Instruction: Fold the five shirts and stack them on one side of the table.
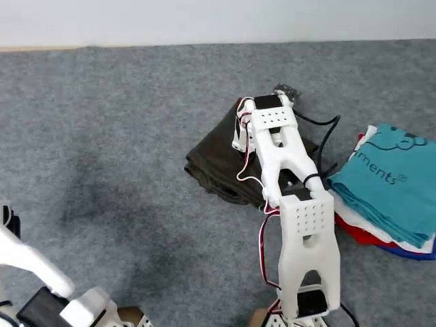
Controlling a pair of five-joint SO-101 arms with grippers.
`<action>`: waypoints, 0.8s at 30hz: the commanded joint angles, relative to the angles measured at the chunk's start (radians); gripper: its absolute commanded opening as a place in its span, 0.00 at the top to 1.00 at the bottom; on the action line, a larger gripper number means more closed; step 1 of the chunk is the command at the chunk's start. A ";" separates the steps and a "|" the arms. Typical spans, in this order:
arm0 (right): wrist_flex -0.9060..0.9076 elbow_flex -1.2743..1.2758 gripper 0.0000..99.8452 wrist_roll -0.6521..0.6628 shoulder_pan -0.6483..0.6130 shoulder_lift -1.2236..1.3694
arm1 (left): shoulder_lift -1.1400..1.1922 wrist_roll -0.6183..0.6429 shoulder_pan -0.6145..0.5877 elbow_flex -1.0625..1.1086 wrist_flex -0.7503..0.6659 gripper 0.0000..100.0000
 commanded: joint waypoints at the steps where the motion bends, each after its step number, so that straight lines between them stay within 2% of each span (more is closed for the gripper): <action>1: -0.016 -0.018 0.55 0.014 0.002 0.077 | -0.029 0.005 0.012 -0.002 0.026 0.97; 3: 0.002 -0.041 0.56 0.014 0.004 0.088 | -0.029 0.005 0.012 -0.002 0.026 0.97; 5: 0.028 -0.078 0.62 0.015 0.004 0.104 | -0.029 0.006 0.012 -0.002 0.026 0.97; 10: 0.084 -0.169 0.88 0.051 0.004 0.156 | -0.029 0.006 0.012 -0.002 0.026 0.97; 13: 0.107 -0.221 0.99 0.091 0.012 0.176 | -0.029 0.006 0.012 -0.002 0.026 0.97; 17: 0.157 -0.278 0.99 0.133 0.033 0.186 | -0.029 0.006 0.012 -0.002 0.026 0.97; 24: 0.340 -0.496 0.99 0.288 0.074 0.148 | -0.029 0.006 0.011 -0.007 0.026 0.97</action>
